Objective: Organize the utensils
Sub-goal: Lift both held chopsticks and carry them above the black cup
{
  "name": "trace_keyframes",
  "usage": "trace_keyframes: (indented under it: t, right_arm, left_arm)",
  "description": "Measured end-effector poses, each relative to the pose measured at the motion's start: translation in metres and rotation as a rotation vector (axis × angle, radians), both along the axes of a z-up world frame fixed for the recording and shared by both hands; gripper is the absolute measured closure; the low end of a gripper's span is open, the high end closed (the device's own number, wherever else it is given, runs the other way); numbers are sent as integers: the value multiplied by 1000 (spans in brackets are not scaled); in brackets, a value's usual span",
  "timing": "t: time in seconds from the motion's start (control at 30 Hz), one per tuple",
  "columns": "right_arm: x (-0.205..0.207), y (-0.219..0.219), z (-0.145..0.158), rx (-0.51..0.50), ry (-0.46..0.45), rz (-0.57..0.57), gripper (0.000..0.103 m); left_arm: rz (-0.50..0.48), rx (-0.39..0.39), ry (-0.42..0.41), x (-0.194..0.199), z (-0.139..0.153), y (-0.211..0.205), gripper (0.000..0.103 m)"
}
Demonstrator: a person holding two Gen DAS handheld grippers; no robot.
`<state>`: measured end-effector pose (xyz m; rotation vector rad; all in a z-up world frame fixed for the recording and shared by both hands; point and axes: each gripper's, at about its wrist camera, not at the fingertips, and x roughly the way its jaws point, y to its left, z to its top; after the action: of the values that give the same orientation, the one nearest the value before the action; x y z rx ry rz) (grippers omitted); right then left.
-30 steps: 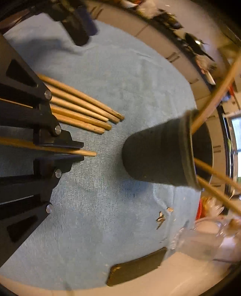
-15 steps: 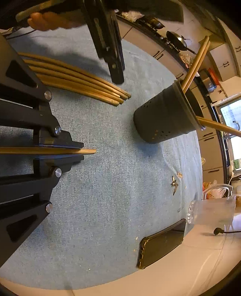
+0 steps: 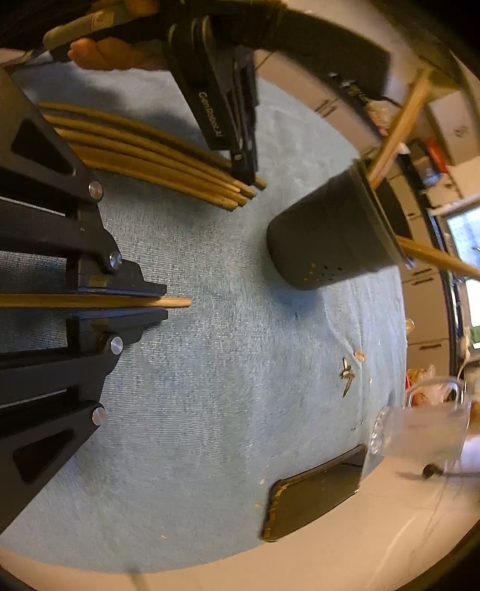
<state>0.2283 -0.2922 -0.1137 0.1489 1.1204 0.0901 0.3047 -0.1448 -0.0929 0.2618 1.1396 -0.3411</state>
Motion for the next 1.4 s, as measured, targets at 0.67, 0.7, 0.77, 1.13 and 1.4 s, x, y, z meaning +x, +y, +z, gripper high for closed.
trace_keyframes:
  t: [0.67, 0.7, 0.77, 1.13, 1.4]
  right_arm:
    - [-80, -9, 127, 42, -363, -51, 96]
    - [-91, -8, 132, 43, -384, -59, 96]
    - [-108, -7, 141, 41, -407, -68, 96]
    - [-159, -5, 172, 27, -501, -74, 96]
    - [-183, -5, 189, 40, -568, -89, 97]
  left_arm:
    - [265, -298, -387, -147, 155, 142, 96]
    - [278, -281, -407, -154, 155, 147, 95]
    - [284, -284, -418, -165, 161, 152, 95]
    - [307, -290, -459, -210, 169, 153, 95]
    - [319, -340, -500, -228, 187, 153, 96]
